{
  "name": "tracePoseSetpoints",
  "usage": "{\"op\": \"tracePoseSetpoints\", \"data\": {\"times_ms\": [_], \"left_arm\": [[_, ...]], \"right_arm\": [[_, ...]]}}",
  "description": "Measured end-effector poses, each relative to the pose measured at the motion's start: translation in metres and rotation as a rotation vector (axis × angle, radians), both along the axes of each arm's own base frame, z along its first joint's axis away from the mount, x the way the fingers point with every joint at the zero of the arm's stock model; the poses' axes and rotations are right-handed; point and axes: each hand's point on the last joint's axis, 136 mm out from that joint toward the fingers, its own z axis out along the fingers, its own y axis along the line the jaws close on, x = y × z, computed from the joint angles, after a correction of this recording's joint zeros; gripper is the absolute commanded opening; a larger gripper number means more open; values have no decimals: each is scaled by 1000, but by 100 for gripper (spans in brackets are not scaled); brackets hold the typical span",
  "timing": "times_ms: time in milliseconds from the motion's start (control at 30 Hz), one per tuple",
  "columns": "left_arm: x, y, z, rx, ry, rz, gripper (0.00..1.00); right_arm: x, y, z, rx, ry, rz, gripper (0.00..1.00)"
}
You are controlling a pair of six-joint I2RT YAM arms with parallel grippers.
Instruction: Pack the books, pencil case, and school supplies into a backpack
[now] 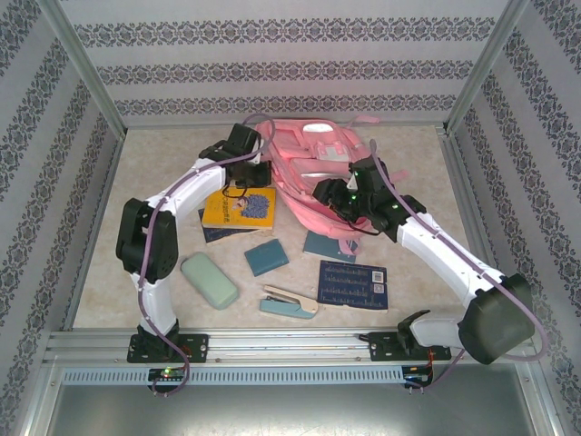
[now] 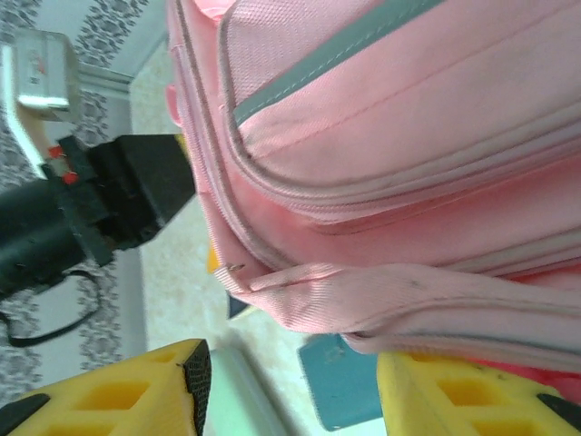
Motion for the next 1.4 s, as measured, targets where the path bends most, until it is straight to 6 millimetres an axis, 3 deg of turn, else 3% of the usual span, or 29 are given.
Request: {"op": "tracePoseSetpoints", "data": {"times_ms": [200,400,500,633,767,833,933,1100,1300,1400], "left_arm": [[-7,9,19,-22,-24,10,0],[-27,17,44,-52,-60,12,0],[-48,21,41,-68,-37,15,0],[-82,32,19,-70,30,35,0],[-106,40,-5,-63,103,50,20],[-112,42,-14,-66,130,54,34],[-113,42,-18,-70,140,60,45],[-113,43,-13,-66,121,57,50],[-114,49,15,-37,41,34,51],[-119,53,26,-26,9,21,51]], "right_arm": [[-10,-9,-18,-71,16,20,53],[-12,-10,-21,-91,4,43,54],[-14,-12,-20,-117,-16,70,54],[-20,-15,-18,-151,-45,119,55],[-26,-17,-23,-179,-49,160,56],[-31,-19,-31,-197,-29,176,56],[-38,-21,-38,-221,-4,198,56],[-53,-20,-46,-267,17,266,57],[-72,-25,-39,-304,-21,307,52],[-93,-2,-40,-342,-73,449,53]]}}
